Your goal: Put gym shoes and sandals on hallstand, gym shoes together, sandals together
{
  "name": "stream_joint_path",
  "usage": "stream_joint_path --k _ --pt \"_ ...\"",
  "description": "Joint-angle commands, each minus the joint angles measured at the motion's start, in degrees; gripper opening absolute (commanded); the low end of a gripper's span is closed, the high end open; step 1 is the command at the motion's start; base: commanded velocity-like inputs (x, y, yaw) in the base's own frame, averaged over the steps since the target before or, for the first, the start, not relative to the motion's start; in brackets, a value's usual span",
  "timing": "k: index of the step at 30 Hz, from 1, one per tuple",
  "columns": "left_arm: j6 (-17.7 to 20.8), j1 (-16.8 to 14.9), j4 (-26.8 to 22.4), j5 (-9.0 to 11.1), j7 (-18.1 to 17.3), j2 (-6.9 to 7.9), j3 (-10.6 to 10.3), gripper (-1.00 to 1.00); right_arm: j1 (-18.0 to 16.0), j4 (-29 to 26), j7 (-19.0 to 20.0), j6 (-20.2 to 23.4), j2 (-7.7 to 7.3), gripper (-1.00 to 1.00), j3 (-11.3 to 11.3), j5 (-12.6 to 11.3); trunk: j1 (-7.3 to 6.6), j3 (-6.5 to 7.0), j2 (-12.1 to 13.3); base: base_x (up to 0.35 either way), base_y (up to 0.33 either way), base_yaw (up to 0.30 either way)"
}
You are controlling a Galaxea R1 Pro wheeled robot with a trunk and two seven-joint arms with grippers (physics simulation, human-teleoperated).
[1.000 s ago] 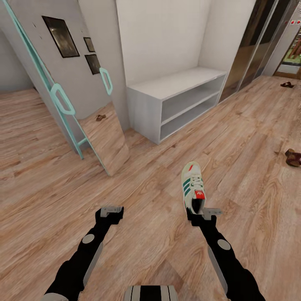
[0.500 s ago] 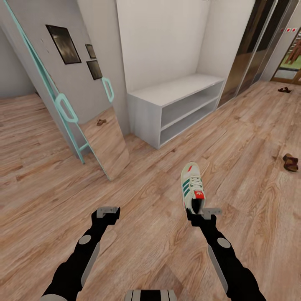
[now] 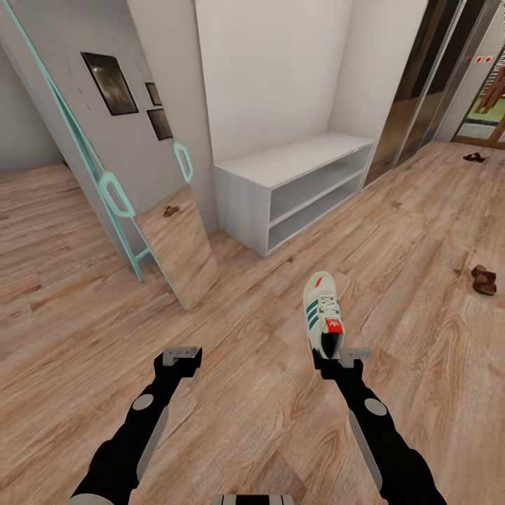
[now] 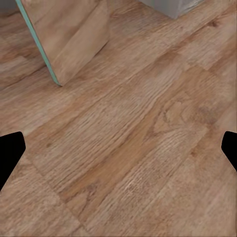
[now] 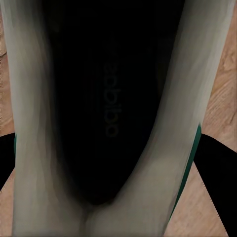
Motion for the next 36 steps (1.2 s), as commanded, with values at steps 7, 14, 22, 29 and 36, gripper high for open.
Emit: stream_joint_path --k 7,14,22,29,36 --pt "0.3 0.0 -0.1 0.2 0.1 -0.13 0.0 1.0 0.0 -0.1 0.1 0.3 0.02 -1.0 -0.1 0.0 -1.55 1.88 2.8 0.0 0.0 0.0" --pt "0.3 0.0 -0.1 0.2 0.1 -0.15 0.0 1.0 0.0 -0.1 0.1 0.3 0.02 -1.0 -0.1 0.0 -2.21 3.07 4.0 0.0 0.0 0.0" --pt "0.3 0.0 -0.1 0.2 0.1 -0.16 0.0 1.0 0.0 -0.1 0.1 0.3 0.02 -1.0 0.0 0.0 -2.21 3.27 4.0 0.0 0.0 0.0" --pt "0.3 0.0 -0.1 0.2 0.1 -0.16 0.0 1.0 0.0 -0.1 0.1 0.3 0.02 -1.0 0.1 0.0 -2.21 3.28 4.0 0.0 0.0 0.001" --pt "0.3 0.0 -0.1 0.2 0.1 -0.16 0.0 1.0 0.0 -0.1 0.1 0.3 0.02 -1.0 0.0 0.0 -2.21 3.58 4.0 0.0 0.0 0.147"
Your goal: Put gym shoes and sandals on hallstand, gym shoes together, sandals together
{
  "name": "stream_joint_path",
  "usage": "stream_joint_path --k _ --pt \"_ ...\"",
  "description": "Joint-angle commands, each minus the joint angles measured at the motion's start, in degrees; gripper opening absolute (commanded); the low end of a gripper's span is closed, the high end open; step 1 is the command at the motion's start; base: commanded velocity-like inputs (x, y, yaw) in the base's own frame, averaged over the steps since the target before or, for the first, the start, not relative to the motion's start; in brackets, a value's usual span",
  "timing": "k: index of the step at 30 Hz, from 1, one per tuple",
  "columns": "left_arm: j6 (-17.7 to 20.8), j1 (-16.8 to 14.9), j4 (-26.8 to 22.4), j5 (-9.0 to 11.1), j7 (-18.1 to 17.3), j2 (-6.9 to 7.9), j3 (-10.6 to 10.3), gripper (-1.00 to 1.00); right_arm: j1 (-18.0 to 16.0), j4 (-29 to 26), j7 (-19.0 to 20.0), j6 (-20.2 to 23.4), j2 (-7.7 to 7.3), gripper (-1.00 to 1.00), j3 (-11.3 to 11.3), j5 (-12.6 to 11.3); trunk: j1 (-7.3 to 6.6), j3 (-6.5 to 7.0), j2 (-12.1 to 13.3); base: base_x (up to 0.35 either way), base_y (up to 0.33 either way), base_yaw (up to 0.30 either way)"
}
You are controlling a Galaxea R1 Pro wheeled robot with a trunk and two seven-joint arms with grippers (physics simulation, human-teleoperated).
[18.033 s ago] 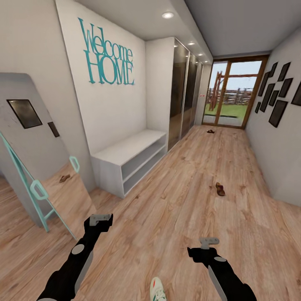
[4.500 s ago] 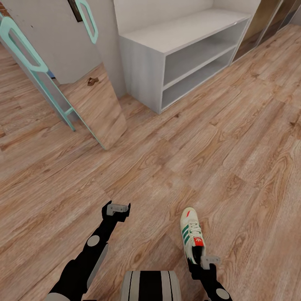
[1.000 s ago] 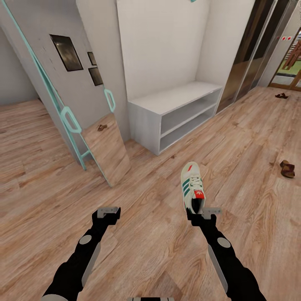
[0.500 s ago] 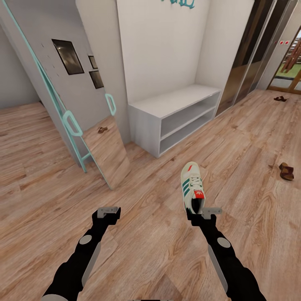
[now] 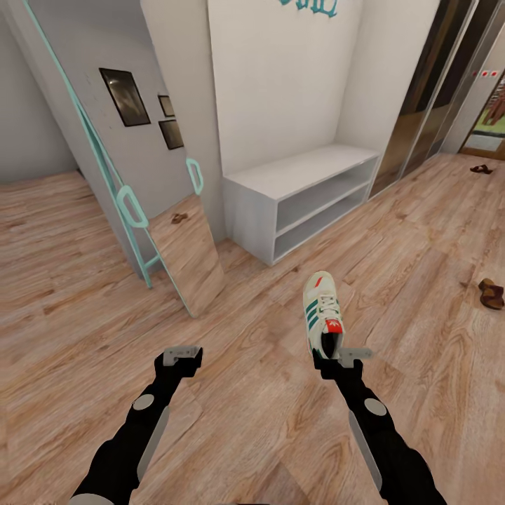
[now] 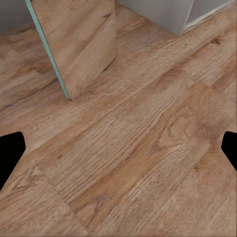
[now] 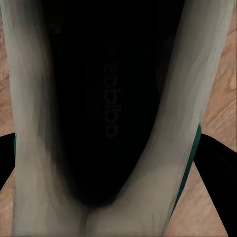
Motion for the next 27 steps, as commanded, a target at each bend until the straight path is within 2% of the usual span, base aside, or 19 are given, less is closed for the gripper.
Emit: stream_joint_path --k 1,7,21,27 --pt "0.3 0.0 -0.1 0.2 0.1 0.0 0.0 1.0 0.0 -0.1 0.1 0.3 0.01 -1.0 0.0 0.0 -0.01 0.02 0.0 0.0 0.0 0.193" --pt "0.3 0.0 -0.1 0.2 0.1 0.0 -0.1 1.0 0.0 -0.1 0.1 0.3 0.01 -1.0 -0.1 0.0 -0.01 0.44 0.0 0.0 0.0 0.192" --pt "0.3 0.0 -0.1 0.1 0.1 0.0 -0.1 1.0 0.0 0.0 0.1 0.3 0.01 -1.0 -0.1 0.0 3.07 -1.06 -5.6 0.0 0.0 0.19" --pt "0.3 0.0 -0.1 0.1 0.1 0.0 -0.1 1.0 0.0 0.0 0.1 0.3 0.01 -1.0 -0.1 0.0 3.07 -0.59 -5.6 0.0 0.0 0.17"
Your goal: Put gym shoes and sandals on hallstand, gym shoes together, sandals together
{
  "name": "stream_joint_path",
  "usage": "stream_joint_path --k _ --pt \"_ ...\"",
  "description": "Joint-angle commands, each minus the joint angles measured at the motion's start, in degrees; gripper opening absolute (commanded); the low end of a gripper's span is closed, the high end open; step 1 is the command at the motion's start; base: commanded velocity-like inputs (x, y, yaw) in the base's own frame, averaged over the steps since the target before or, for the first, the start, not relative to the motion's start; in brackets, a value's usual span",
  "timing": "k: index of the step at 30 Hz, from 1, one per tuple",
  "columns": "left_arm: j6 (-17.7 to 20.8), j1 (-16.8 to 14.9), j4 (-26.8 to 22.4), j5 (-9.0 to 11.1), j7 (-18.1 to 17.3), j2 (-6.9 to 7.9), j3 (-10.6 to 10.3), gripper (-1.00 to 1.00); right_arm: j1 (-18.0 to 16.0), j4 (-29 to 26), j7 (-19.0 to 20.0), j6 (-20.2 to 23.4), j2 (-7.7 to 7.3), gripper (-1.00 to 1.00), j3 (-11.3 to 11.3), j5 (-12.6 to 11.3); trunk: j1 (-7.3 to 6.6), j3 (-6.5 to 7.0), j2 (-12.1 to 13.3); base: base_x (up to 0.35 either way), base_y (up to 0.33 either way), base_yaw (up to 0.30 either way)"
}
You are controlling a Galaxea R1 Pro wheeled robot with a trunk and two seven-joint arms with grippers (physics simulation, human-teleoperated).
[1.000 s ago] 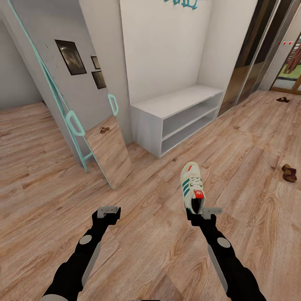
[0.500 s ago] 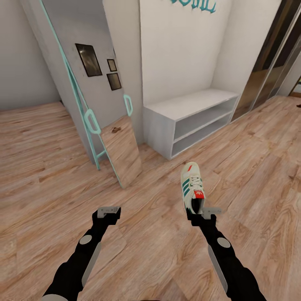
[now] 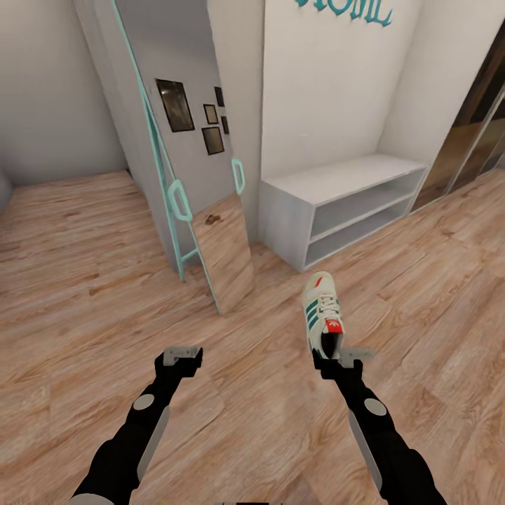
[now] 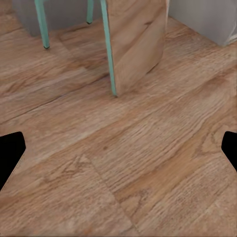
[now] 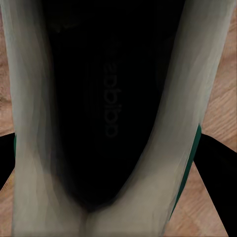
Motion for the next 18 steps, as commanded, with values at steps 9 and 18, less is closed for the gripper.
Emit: stream_joint_path --k 9,18 --pt "0.3 0.0 -0.1 0.2 0.1 0.0 0.0 1.0 0.0 -0.1 0.1 0.3 0.01 -1.0 0.0 0.0 0.87 -0.04 -1.6 0.0 0.0 0.156" --pt "0.3 0.0 -0.1 0.2 0.1 0.0 0.0 1.0 0.0 -0.1 0.1 0.3 0.01 -1.0 0.0 0.0 0.87 0.73 -1.6 0.0 0.0 0.133"
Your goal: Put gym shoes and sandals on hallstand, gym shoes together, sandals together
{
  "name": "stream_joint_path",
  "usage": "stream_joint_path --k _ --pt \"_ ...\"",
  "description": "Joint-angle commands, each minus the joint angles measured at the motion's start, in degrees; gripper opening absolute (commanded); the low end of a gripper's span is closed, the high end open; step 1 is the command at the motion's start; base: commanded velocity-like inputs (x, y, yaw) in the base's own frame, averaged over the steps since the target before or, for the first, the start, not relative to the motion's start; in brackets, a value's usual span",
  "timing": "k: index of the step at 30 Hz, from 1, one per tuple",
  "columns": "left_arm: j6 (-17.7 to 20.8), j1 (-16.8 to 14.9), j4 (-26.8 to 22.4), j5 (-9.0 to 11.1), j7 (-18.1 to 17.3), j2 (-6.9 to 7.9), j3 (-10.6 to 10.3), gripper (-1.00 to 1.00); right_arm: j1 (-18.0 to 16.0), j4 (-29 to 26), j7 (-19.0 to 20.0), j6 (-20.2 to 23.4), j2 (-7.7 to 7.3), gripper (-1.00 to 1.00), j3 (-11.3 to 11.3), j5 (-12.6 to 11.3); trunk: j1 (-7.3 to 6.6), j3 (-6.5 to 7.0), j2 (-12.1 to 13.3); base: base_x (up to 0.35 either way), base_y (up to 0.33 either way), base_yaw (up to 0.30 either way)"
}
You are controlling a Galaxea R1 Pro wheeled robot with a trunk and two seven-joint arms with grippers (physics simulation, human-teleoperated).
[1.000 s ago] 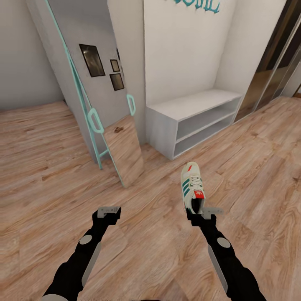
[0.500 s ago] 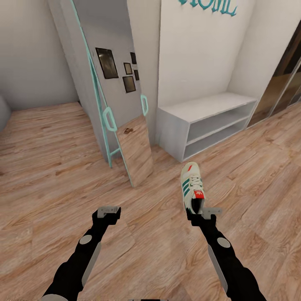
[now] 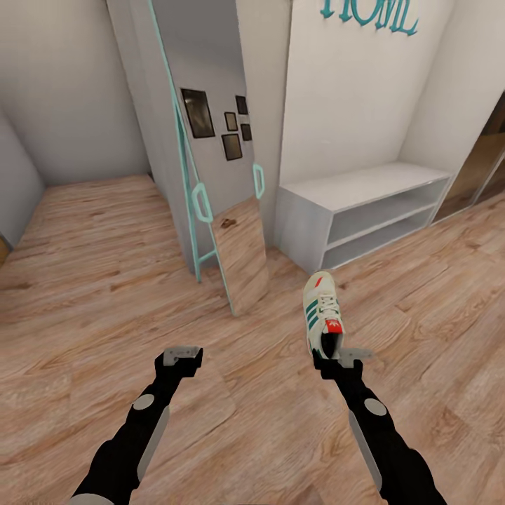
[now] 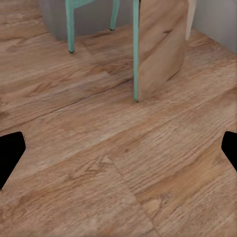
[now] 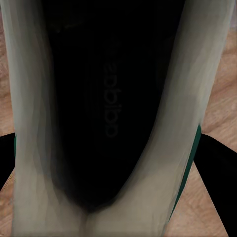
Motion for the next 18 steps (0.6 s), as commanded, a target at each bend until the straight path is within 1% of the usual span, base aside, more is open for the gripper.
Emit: stream_joint_path --k 1,9,18 --pt "0.3 0.0 -0.1 0.2 0.1 0.0 0.0 1.0 0.0 -0.1 0.1 0.3 0.01 -1.0 0.0 0.0 -0.01 0.04 0.0 0.0 0.0 0.128" --pt "0.3 0.0 -0.1 0.2 0.1 0.0 0.0 1.0 0.0 -0.1 0.1 0.3 0.01 -1.0 0.0 0.0 -0.01 0.74 0.0 0.0 0.0 0.131" --pt "0.3 0.0 -0.1 0.2 0.1 0.0 0.0 1.0 0.0 -0.1 0.1 0.3 0.01 -1.0 0.0 0.0 -0.01 1.46 0.0 0.0 0.0 0.168"
